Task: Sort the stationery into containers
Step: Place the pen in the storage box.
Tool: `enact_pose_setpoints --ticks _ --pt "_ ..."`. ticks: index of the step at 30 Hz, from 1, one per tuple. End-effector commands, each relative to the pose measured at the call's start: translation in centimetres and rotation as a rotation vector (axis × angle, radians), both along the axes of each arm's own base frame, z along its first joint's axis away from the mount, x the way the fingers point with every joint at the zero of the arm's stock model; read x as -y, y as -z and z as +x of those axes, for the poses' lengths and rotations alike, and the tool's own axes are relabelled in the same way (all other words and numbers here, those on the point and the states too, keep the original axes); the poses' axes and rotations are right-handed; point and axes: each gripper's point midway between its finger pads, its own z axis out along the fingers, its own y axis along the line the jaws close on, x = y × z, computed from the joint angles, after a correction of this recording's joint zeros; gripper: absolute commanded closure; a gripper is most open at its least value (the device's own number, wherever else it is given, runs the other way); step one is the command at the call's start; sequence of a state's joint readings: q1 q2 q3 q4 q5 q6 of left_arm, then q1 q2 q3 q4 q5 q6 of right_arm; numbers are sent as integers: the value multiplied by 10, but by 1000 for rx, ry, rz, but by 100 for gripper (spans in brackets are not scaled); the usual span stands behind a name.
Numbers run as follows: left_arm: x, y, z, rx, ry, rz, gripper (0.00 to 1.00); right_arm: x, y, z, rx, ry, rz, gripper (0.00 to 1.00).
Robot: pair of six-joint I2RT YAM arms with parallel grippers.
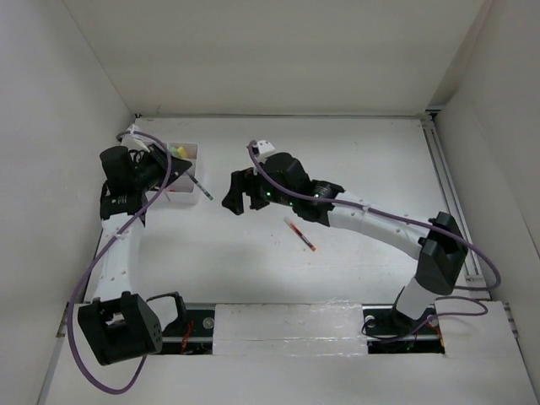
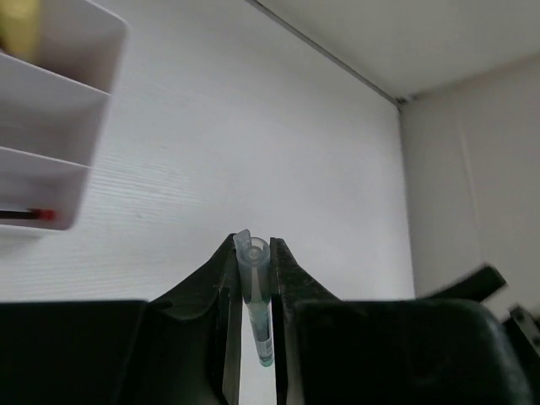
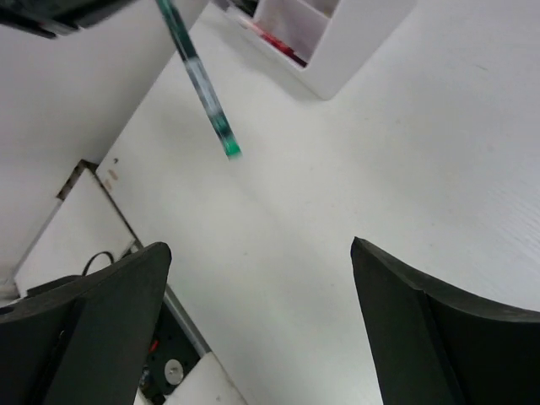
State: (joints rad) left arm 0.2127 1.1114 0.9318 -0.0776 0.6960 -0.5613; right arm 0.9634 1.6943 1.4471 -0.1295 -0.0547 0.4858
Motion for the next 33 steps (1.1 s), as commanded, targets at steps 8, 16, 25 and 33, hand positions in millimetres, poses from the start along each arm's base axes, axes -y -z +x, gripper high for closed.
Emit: enact_pose_setpoints --ticks 8,16,25,33 --pt "-122 -2 53 -65 -703 102 100 83 40 -8 42 165 -118 6" --pt "-151 9 62 -31 -899 91 100 108 36 -28 66 147 -106 5" --pt "-151 44 70 -9 -906 52 100 118 36 -39 71 112 -84 5" --pt "-153 74 74 -67 -918 61 100 128 53 -42 59 129 -117 1"
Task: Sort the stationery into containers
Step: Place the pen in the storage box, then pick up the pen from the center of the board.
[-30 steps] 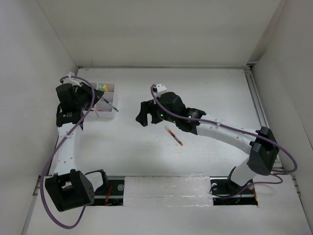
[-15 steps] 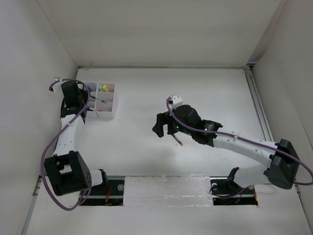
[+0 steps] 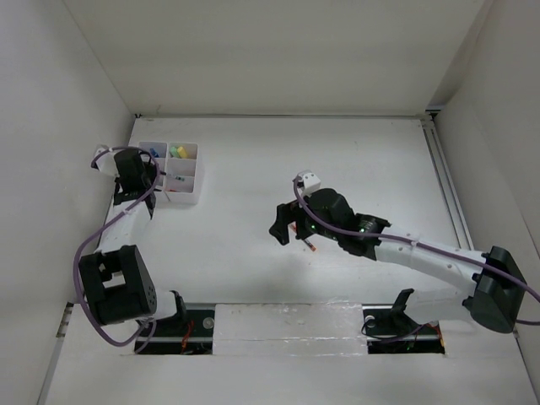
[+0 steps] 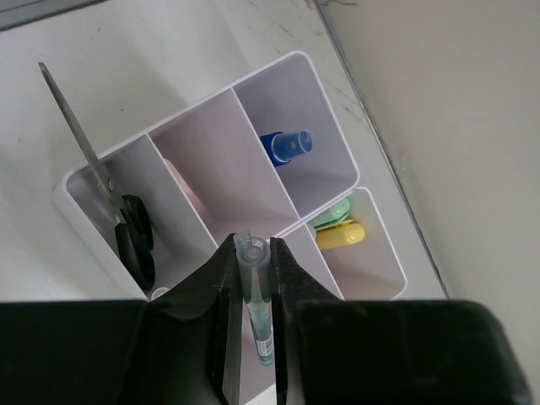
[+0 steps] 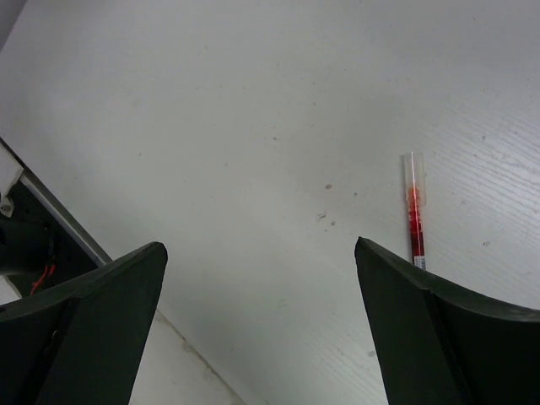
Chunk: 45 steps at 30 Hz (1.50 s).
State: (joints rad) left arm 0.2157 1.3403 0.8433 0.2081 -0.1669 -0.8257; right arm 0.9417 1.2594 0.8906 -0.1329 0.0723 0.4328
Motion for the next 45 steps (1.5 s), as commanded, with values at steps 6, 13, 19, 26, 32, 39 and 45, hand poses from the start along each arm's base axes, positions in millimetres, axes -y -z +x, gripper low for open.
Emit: enact_pose_setpoints --ticks 6,13,19,26,32,39,45 --pt "-3 10 9 18 -29 -20 100 8 -8 3 47 19 27 1" --pt "-2 26 8 -29 -17 -25 100 12 -12 0 53 19 36 1" --pt "3 30 12 -34 5 -48 100 17 -10 0 54 35 24 1" --pt "9 32 14 -46 42 -59 78 21 6 8 38 58 -23 1" --pt "16 8 17 14 87 -55 50 22 27 16 1 59 -90 1" --pt "29 -71 11 194 161 -7 30 27 61 18 -66 45 -222 1" --pt "38 -145 -5 265 231 81 0 44 86 30 -103 118 -336 1"
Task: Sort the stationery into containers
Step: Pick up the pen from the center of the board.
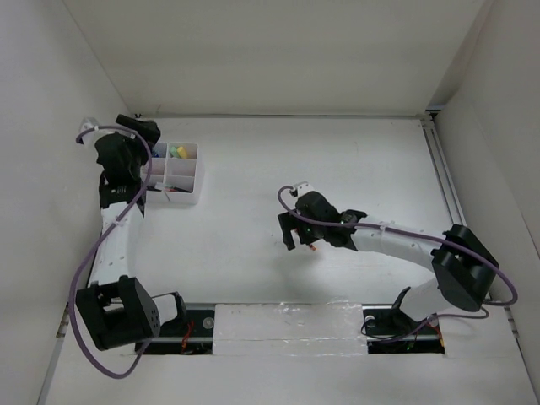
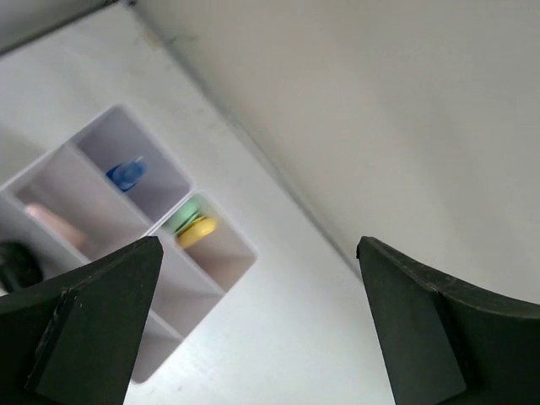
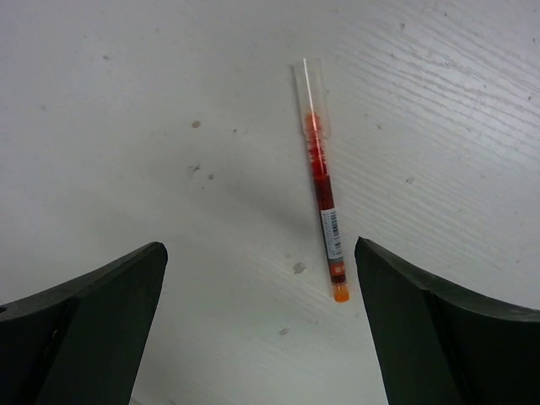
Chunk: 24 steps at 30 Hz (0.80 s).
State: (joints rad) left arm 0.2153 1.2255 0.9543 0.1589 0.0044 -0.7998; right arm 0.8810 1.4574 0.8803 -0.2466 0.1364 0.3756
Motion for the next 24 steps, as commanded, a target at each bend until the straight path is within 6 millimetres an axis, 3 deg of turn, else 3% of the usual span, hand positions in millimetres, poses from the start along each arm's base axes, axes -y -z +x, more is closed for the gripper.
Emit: enact_pose_setpoints --ticks 1,2,3,9,13,14,15,16,19,20,21,24 --pt "9 -64 -11 98 57 87 0 10 -5 18 30 43 -45 1" --pt "11 -84 -14 124 67 105 0 12 -2 21 24 52 -52 2" --pt "11 -79 -18 84 71 107 0 16 2 24 10 62 -55 4" --pt "20 -102 -40 54 124 172 0 23 29 30 -54 73 -121 16" --pt "25 -108 -57 52 144 208 0 27 50 29 -93 88 -174 35" --pt "25 -111 -60 60 143 210 0 29 54 27 -105 88 -187 49" --pt "27 -109 -65 58 154 220 0 29 60 25 -113 92 -203 60" --pt "27 -109 -65 58 155 220 0 32 66 22 -126 91 -218 60" --pt "37 -102 -71 44 210 230 0 32 79 21 -154 98 -241 78" --pt "40 -93 -72 23 234 234 0 33 83 16 -166 88 -257 92" --pt "43 -88 -72 14 260 242 0 26 76 24 -147 102 -237 98" --pt "71 -62 -75 -6 435 220 0 15 64 29 -134 89 -191 100"
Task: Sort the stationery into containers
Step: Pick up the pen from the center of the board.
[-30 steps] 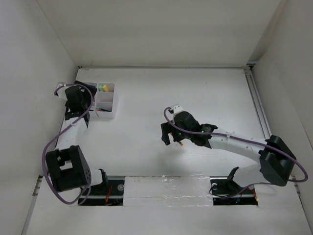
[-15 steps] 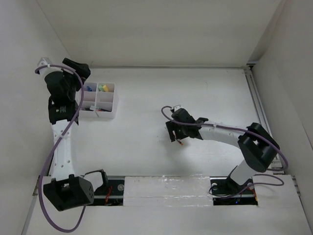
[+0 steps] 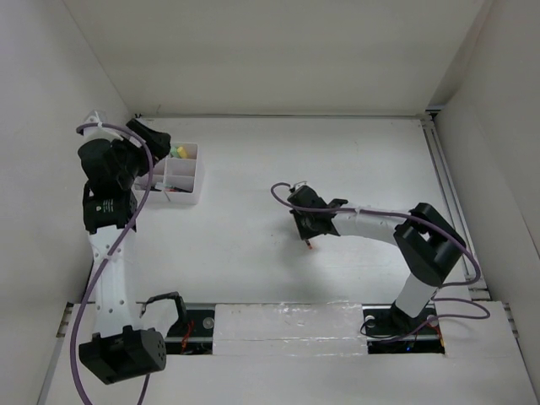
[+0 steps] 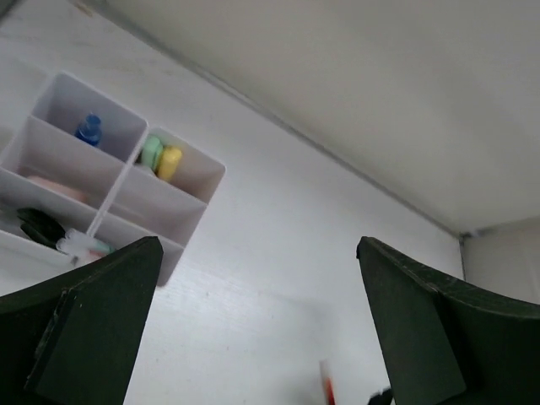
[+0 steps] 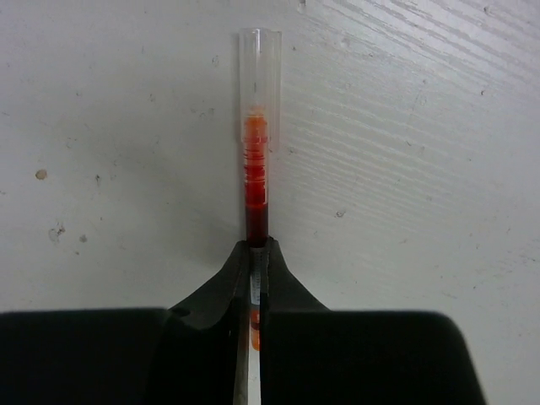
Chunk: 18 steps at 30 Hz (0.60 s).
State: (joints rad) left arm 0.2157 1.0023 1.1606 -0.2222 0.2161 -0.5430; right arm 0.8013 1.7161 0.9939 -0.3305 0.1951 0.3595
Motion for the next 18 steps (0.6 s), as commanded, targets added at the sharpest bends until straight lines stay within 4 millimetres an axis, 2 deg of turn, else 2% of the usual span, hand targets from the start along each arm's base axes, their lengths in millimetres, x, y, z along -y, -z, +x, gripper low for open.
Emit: enact_pose_setpoints --ticks 1,2,3,5,6,7,9,10,11,13,14,15,18 --pt "35 29 -6 -39 224 11 0 -21 -14 3 9 -8 78 100" --pt "56 34 -12 -32 354 -10 0 -36 -26 3 23 -29 147 100" --pt "64 48 -14 -33 411 -27 0 -49 -41 4 46 -55 200 100" --pt "89 58 -23 -28 579 -74 0 -79 -85 10 108 -86 340 100" --pt "96 64 -23 -43 628 -115 0 -91 -96 9 113 -116 379 100" --pt "102 66 -25 -36 678 -134 0 -107 -124 12 152 -124 441 100" --pt "115 64 -33 -20 788 -179 0 -128 -155 13 178 -148 532 100" --pt "118 61 -34 0 809 -200 0 -139 -170 10 181 -176 579 100" --pt "121 56 -36 17 834 -204 0 -150 -189 15 202 -187 627 100" --pt "126 60 -42 18 877 -226 0 -165 -208 20 214 -197 688 100" --pt "126 55 -41 36 877 -227 0 -175 -227 20 235 -204 732 100" --pt "127 58 -43 35 892 -230 0 -182 -229 22 227 -205 753 100" --pt "129 55 -47 43 903 -240 0 -200 -251 30 248 -232 818 100"
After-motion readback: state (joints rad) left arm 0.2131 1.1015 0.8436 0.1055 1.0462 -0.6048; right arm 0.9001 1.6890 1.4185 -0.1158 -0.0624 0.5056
